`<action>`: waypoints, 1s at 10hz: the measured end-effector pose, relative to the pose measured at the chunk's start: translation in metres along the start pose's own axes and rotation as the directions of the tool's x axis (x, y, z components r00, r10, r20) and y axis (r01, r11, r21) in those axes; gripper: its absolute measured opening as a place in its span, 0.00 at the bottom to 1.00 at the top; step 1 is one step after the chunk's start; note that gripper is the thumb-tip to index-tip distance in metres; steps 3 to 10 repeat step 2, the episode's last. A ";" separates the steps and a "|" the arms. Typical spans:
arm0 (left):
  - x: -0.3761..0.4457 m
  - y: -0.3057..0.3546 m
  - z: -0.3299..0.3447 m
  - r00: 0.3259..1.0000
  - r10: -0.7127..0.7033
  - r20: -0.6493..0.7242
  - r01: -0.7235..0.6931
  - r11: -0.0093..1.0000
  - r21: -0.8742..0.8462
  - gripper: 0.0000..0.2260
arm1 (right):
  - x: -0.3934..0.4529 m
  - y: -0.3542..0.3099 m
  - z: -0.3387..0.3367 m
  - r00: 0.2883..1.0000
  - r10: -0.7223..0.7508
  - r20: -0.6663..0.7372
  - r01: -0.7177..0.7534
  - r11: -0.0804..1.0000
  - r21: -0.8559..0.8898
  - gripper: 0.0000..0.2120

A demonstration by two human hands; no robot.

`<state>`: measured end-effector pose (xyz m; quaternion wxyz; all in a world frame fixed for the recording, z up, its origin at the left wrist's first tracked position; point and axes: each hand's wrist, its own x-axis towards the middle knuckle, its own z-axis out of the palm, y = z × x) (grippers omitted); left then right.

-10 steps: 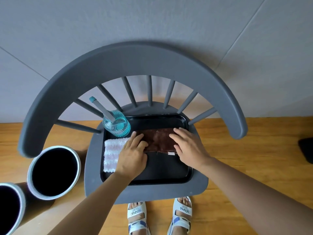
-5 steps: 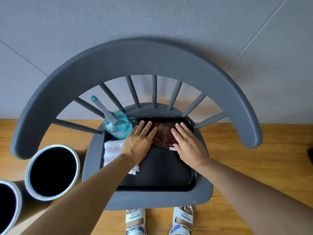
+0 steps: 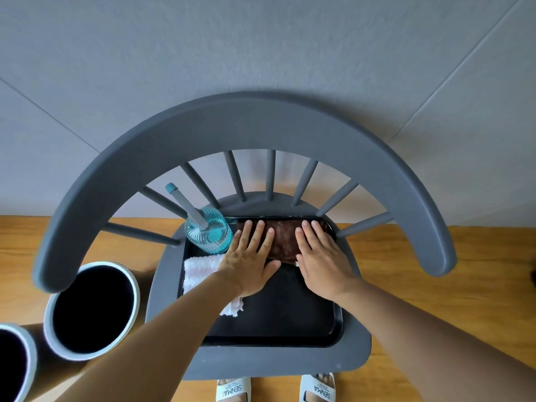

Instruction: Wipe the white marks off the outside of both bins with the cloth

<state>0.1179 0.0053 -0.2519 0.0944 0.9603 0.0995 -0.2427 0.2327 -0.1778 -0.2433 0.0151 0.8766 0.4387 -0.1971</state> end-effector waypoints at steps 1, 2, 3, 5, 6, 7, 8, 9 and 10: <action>-0.004 0.004 -0.021 0.999 -0.043 -0.012 0.039 0.979 -0.198 0.34 | -0.003 -0.006 -0.014 0.999 0.046 -0.009 -0.045 0.997 0.058 0.30; -0.023 0.009 -0.046 0.997 -0.057 -0.048 0.035 0.926 -0.375 0.35 | -0.014 -0.018 -0.037 0.995 0.083 -0.048 -0.077 0.991 0.109 0.28; -0.023 0.009 -0.046 0.997 -0.057 -0.048 0.035 0.926 -0.375 0.35 | -0.014 -0.018 -0.037 0.995 0.083 -0.048 -0.077 0.991 0.109 0.28; -0.023 0.009 -0.046 0.997 -0.057 -0.048 0.035 0.926 -0.375 0.35 | -0.014 -0.018 -0.037 0.995 0.083 -0.048 -0.077 0.991 0.109 0.28; -0.023 0.009 -0.046 0.997 -0.057 -0.048 0.035 0.926 -0.375 0.35 | -0.014 -0.018 -0.037 0.995 0.083 -0.048 -0.077 0.991 0.109 0.28; -0.023 0.009 -0.046 0.997 -0.057 -0.048 0.035 0.926 -0.375 0.35 | -0.014 -0.018 -0.037 0.995 0.083 -0.048 -0.077 0.991 0.109 0.28; -0.023 0.009 -0.046 0.997 -0.057 -0.048 0.035 0.926 -0.375 0.35 | -0.014 -0.018 -0.037 0.995 0.083 -0.048 -0.077 0.991 0.109 0.28; -0.023 0.009 -0.046 0.997 -0.057 -0.048 0.035 0.926 -0.375 0.35 | -0.014 -0.018 -0.037 0.995 0.083 -0.048 -0.077 0.991 0.109 0.28; -0.023 0.009 -0.046 0.997 -0.057 -0.048 0.035 0.926 -0.375 0.35 | -0.014 -0.018 -0.037 0.995 0.083 -0.048 -0.077 0.991 0.109 0.28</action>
